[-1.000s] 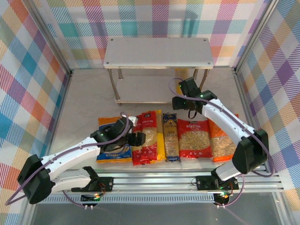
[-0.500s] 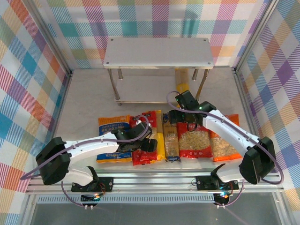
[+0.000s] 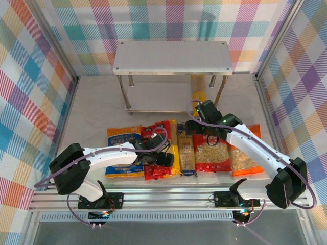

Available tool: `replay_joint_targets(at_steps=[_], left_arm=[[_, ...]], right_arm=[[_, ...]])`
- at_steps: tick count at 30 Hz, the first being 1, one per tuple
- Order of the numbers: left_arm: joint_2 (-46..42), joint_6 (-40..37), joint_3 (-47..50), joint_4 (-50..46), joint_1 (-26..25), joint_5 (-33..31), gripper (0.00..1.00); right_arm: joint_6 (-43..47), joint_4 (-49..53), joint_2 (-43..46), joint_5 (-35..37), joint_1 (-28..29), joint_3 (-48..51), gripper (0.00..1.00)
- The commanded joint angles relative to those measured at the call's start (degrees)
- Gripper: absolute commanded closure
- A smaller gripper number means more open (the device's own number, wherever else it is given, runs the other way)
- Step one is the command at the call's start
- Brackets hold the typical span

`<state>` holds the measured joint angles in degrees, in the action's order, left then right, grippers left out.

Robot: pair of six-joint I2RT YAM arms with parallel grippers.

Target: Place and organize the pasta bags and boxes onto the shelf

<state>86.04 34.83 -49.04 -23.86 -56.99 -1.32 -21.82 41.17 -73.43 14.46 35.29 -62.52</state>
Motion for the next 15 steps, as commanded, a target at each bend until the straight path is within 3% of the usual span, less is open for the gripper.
replay_joint_targets(at_steps=[1, 5, 11, 15], left_arm=[[1.4, 1.4, -1.3, -1.6, -0.8, 1.3, 0.12], [2.7, 1.6, -1.4, -1.1, -0.8, 2.1, 0.15], [4.4, 0.9, -1.6, -0.3, -0.8, 4.0, 0.42], [4.5, 0.5, -2.2, -0.7, -0.8, 5.1, 0.55]], right_arm=[[-0.3, -0.3, 1.7, 0.7, 0.2, 0.6, 0.06], [-0.2, -0.6, 1.6, 0.8, 0.2, 0.8, 0.05], [-0.2, -0.5, 1.5, 0.8, 0.2, 0.8, 0.05], [0.0, -0.1, 1.8, 0.9, 0.2, 0.7, 0.05]])
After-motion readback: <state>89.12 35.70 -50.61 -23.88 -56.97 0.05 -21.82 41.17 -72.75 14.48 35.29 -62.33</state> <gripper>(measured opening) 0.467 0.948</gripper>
